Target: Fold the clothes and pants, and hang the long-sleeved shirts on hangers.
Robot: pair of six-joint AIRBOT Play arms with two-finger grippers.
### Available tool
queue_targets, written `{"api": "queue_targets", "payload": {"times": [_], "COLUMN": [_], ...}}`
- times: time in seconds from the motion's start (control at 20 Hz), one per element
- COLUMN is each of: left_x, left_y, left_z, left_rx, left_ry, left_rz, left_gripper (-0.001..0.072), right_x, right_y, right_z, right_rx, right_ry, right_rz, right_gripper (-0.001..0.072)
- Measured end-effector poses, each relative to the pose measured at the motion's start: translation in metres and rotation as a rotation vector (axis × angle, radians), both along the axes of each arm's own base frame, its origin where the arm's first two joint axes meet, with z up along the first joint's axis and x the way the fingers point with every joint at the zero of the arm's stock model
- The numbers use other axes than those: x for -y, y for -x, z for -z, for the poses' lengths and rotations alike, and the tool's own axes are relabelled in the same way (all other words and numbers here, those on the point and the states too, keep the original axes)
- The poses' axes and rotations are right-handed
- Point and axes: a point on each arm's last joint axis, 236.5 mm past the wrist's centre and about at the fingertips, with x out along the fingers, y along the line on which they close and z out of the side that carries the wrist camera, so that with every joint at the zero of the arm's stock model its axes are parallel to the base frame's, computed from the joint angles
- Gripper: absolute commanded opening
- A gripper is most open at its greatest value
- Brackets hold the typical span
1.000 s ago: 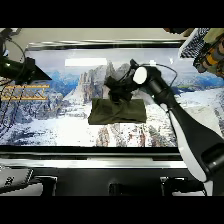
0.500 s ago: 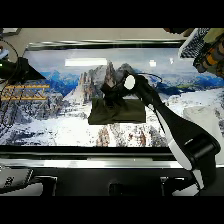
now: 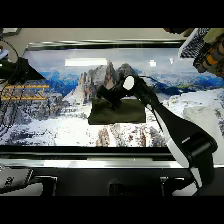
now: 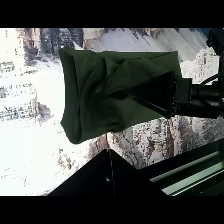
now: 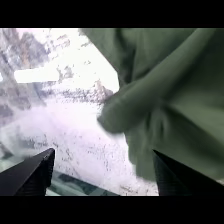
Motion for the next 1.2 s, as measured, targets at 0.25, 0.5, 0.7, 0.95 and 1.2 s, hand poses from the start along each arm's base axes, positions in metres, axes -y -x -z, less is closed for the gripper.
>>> {"api": "queue_targets", "payload": {"times": [0.25, 0.5, 0.7, 0.95, 1.2], "left_x": [0.0, 0.0, -0.003, -0.007, -0.009], "left_y": [0.0, 0.0, -0.002, -0.007, -0.01], "left_z": [0.0, 0.0, 0.001, 0.002, 0.002], "left_rx": [0.0, 0.002, 0.009, 0.025, 0.034], "left_ry": [-0.001, -0.002, -0.015, -0.03, -0.037], "left_rz": [0.0, 0.002, -0.004, -0.021, -0.032], "left_gripper": [0.0015, 0.0015, 0.0014, 0.0015, 0.0015], "right_x": [0.027, 0.163, 0.287, 0.342, 0.318], "right_y": [-0.015, -0.061, -0.064, -0.034, -0.016], "right_z": [-0.044, -0.081, -0.06, 0.017, 0.082], "right_rx": [0.095, 0.188, 0.185, 0.071, 0.004], "right_ry": [-0.052, -0.005, 0.095, 0.094, 0.03], "right_rz": [-0.005, 0.109, 0.162, 0.123, 0.067], "right_gripper": [0.0674, 0.0673, 0.0653, 0.0652, 0.0537]}}
